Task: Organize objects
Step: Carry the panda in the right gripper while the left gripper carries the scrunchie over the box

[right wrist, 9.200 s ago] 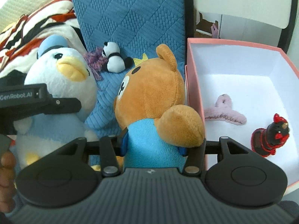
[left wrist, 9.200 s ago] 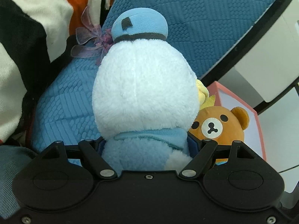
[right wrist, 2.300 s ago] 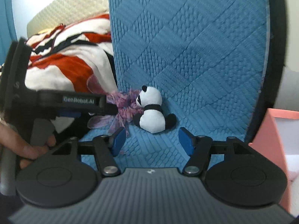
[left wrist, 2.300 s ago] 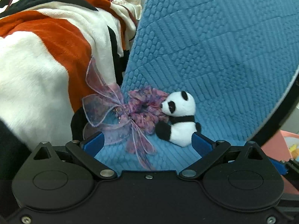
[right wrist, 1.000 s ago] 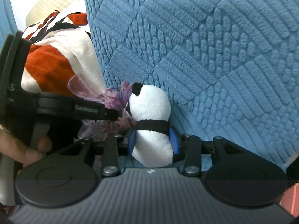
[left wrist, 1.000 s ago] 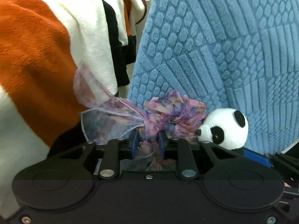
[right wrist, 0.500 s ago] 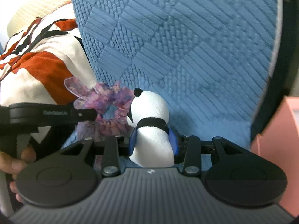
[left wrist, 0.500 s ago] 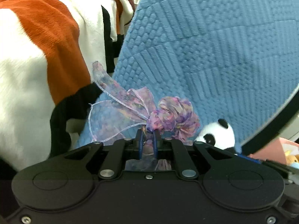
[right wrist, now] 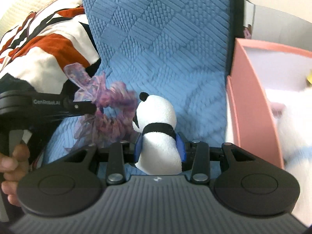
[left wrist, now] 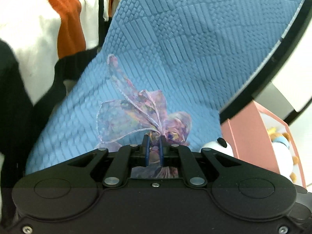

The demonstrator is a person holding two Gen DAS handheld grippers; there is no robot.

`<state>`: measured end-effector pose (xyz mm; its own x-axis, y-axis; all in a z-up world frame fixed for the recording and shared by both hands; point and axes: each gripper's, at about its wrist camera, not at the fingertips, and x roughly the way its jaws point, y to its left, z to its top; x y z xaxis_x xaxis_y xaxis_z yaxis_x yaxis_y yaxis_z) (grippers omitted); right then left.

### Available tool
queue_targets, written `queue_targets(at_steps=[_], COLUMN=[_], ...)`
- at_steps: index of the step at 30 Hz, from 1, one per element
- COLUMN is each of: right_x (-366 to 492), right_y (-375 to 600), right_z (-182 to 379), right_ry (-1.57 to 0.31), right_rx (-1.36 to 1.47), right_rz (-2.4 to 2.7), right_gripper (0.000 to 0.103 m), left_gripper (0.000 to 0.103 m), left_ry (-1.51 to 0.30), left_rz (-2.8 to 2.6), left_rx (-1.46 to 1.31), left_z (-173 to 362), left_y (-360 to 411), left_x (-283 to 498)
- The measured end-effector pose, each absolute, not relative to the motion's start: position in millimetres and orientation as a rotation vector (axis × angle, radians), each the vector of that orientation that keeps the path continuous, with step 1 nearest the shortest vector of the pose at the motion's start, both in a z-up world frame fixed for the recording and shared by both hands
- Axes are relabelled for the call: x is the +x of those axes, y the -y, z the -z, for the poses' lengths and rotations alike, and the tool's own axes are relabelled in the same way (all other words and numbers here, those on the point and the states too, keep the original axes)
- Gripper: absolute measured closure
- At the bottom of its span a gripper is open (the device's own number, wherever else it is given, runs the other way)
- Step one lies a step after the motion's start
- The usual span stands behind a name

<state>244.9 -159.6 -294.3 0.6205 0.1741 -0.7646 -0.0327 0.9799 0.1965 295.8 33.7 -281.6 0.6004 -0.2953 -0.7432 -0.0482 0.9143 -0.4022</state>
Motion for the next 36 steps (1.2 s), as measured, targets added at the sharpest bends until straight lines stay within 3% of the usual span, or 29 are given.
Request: queue_targets(at_steps=[11, 12, 14, 18, 20, 36], right_x=[218, 218, 219, 223, 225, 234], right_y=[157, 157, 159, 160, 158, 145], right_z=[309, 310, 311, 314, 318, 331], right_ry=[-0.982, -0.982, -0.984, -0.99, -1.003, -1.04], right_rx=[0.19, 0.195, 0.211, 0.238, 0.24, 0.186], right_rz=[-0.085, -0.085, -0.084, -0.09, -0.094, -0.045], right_gripper=[0.06, 0.06, 0.058, 0.057, 0.055, 0.059], left_gripper=[0.091, 0.086, 0.06, 0.047, 0.036, 0.026], left_ry=[-1.006, -1.011, -1.01, -0.995, -1.002, -1.069], left_rz=[0.127, 0.127, 0.128, 0.132, 0.141, 0.185], left_rx=[-0.421, -0.433, -0.438, -0.424, -0.405, -0.191], left_z=[296, 298, 298, 297, 299, 320], left_y=[-21, -22, -22, -19, -14, 25], left_x=[277, 278, 279, 281, 285, 306])
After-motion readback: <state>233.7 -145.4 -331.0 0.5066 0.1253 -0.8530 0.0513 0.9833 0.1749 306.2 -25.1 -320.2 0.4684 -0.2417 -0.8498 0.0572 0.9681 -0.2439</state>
